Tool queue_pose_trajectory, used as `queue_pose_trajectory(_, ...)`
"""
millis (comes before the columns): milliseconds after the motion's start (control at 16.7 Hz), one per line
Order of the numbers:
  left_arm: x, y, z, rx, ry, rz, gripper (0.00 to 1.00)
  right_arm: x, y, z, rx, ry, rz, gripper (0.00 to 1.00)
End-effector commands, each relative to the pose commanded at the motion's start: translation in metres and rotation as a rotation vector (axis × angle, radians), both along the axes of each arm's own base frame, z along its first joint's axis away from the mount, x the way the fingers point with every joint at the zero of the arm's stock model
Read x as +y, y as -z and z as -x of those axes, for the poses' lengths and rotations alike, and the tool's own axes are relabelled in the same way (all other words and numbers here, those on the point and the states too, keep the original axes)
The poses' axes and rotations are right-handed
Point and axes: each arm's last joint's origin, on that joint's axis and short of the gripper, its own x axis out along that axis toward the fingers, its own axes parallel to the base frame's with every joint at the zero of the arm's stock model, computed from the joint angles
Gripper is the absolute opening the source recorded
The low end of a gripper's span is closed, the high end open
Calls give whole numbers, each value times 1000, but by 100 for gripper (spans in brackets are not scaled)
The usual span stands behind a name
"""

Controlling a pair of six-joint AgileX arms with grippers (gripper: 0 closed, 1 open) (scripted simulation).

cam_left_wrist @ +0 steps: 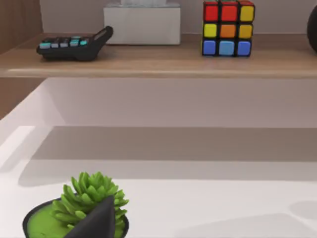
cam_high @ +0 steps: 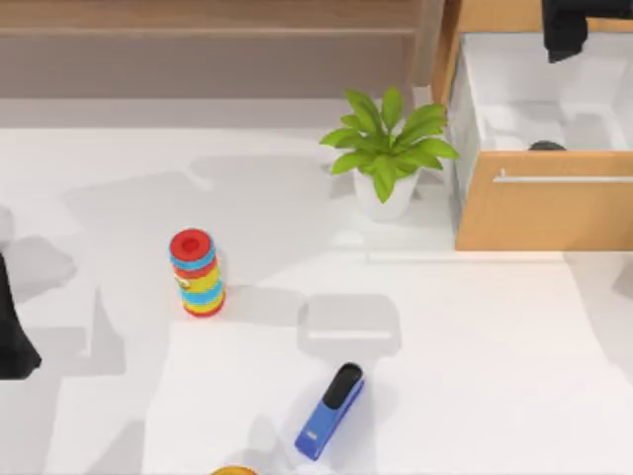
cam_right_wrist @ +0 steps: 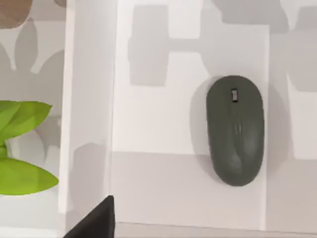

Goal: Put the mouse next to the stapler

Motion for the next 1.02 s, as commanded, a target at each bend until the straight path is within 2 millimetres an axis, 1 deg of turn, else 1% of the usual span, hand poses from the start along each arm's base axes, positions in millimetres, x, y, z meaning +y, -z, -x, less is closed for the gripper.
queue_pose_trajectory(120,0,0,0,0,0,0,100,3,44,-27,134,-20,40,100)
queue_pose_trajectory(240,0,0,0,0,0,0,100,3,82,-47,233,-38,70,100)
queue_pose_trajectory(360,0,0,0,0,0,0,100,2,111,-61,297,-52,90,100)
queue_pose_trajectory(420,0,0,0,0,0,0,100,2,121,-66,315,-58,96,100)
queue_pose_trajectory(480,0,0,0,0,0,0,100,2,127,-70,324,-63,100,100)
queue_pose_trajectory(600,0,0,0,0,0,0,100,2,131,-73,330,-66,102,100)
queue_pose_trajectory(900,0,0,0,0,0,0,100,5,132,-72,332,-71,103,100)
queue_pose_trajectory(1020,0,0,0,0,0,0,100,4,129,-72,330,-70,102,100)
